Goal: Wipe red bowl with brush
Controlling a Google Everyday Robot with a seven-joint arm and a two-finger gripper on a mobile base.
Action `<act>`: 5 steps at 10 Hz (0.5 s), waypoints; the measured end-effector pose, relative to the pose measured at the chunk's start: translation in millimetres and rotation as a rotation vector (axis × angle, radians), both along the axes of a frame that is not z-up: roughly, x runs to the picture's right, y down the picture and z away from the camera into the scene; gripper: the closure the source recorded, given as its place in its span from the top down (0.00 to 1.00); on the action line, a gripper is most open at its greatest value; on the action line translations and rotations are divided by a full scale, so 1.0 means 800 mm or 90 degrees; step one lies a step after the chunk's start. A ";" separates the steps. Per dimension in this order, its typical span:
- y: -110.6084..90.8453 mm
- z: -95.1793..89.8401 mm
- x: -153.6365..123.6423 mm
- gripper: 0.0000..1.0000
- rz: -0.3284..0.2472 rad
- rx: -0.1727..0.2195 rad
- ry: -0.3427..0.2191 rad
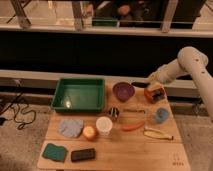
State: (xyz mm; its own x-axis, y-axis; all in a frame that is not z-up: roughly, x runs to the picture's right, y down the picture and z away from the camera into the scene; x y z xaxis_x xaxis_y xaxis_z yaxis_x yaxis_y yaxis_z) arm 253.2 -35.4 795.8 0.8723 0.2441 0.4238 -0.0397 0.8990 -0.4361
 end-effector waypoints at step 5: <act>-0.025 0.033 0.013 0.00 0.014 0.003 0.005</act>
State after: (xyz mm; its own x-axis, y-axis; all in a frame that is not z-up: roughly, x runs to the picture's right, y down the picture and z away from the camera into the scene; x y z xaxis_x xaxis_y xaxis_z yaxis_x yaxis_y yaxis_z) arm 263.6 -55.6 822.4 0.8696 0.2614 0.4188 -0.0628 0.9000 -0.4313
